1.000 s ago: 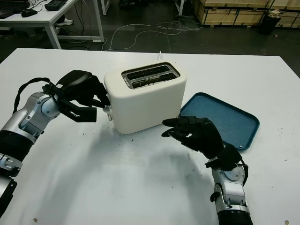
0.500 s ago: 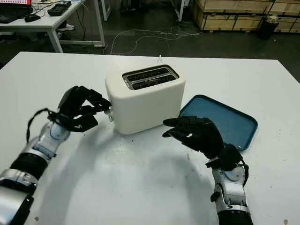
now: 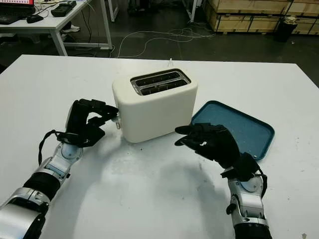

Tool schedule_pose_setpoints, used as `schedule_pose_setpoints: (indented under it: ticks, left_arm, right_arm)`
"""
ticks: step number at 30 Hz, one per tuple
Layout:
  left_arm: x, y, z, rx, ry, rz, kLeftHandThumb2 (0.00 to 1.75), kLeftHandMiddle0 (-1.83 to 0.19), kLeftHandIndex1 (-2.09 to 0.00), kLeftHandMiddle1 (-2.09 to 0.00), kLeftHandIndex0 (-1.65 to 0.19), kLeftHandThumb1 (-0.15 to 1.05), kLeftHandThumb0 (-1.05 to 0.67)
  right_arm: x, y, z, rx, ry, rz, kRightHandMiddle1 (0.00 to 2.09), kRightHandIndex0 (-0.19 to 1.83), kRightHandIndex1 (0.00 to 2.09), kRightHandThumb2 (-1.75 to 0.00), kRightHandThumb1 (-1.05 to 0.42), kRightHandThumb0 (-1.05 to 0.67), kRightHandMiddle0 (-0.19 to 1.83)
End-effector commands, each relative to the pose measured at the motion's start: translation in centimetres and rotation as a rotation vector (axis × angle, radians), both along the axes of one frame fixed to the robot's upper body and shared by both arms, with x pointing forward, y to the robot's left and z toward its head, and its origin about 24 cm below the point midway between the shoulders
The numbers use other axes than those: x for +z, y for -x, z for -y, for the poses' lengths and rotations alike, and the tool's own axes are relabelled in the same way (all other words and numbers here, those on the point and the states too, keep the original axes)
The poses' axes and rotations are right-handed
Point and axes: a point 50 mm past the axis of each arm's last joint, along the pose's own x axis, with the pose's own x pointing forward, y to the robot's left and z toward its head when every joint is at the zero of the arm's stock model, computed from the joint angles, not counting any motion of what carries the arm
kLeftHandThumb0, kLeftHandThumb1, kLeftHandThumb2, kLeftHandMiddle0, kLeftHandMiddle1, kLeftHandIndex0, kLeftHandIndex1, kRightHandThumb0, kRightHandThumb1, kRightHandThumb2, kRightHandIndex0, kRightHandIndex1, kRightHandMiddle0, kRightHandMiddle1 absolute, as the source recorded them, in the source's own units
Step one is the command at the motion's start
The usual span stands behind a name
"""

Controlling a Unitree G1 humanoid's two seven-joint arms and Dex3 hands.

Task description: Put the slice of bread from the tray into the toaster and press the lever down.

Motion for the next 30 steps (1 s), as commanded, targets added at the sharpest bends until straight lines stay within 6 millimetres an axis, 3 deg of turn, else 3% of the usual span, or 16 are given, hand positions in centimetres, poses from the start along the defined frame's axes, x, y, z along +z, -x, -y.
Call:
schedule_pose_setpoints:
  ticks: [1, 8, 12, 15, 18, 25, 30]
  left_arm:
    - [-6.9, 3.8, 10.0, -0.362, -0.175, -0.326, 0.0, -0.85, -0.01, -1.09, -1.24, 0.83, -0.18]
    - [-4.0, 2.1, 9.8, -0.376, -0.298, -0.167, 0.0, -0.82, -0.03, -1.3, -1.26, 0.81, -0.19]
    - [-6.5, 2.8, 10.3, -0.347, -0.336, -0.288, 0.0, -0.85, -0.03, -1.19, -1.27, 0.79, -0.14]
    - [-8.5, 4.0, 10.8, -0.368, -0.357, -0.391, 0.01, -0.84, -0.01, -0.97, -1.23, 0.81, -0.14]
    - [-9.4, 4.6, 10.8, -0.379, -0.373, -0.439, 0.0, -0.86, -0.01, -0.88, -1.22, 0.82, -0.16]
    - [-9.2, 4.5, 10.4, -0.392, -0.395, -0.428, 0.0, -0.85, -0.02, -1.03, -1.24, 0.82, -0.18]
    - [-6.9, 3.2, 9.8, -0.413, -0.407, -0.306, 0.0, -0.84, -0.02, -1.08, -1.24, 0.83, -0.17]
  right_arm:
    - [-0.1, -0.1, 0.7, -0.017, 0.032, -0.017, 0.0, 0.99, 0.63, 0.0, -0.87, -0.44, 1.14]
    - [-0.1, 0.0, 0.6, -0.016, 0.023, -0.029, 0.0, 0.99, 0.62, 0.0, -0.87, -0.45, 1.14]
    - [-0.1, 0.0, 0.7, -0.017, 0.031, -0.022, 0.0, 1.0, 0.63, 0.0, -0.88, -0.46, 1.14]
    - [-0.2, 0.1, 0.9, -0.019, 0.031, -0.025, 0.0, 0.99, 0.62, 0.0, -0.88, -0.44, 1.13]
    - [-0.2, 0.0, 1.0, -0.021, 0.037, -0.027, 0.0, 0.99, 0.62, 0.0, -0.88, -0.45, 1.14]
    - [-0.2, 0.0, 0.6, -0.008, 0.037, -0.031, 0.0, 1.0, 0.62, 0.0, -0.88, -0.45, 1.14]
    - [-0.3, -0.1, 0.6, -0.006, 0.023, -0.033, 0.0, 1.0, 0.63, 0.0, -0.87, -0.44, 1.14]
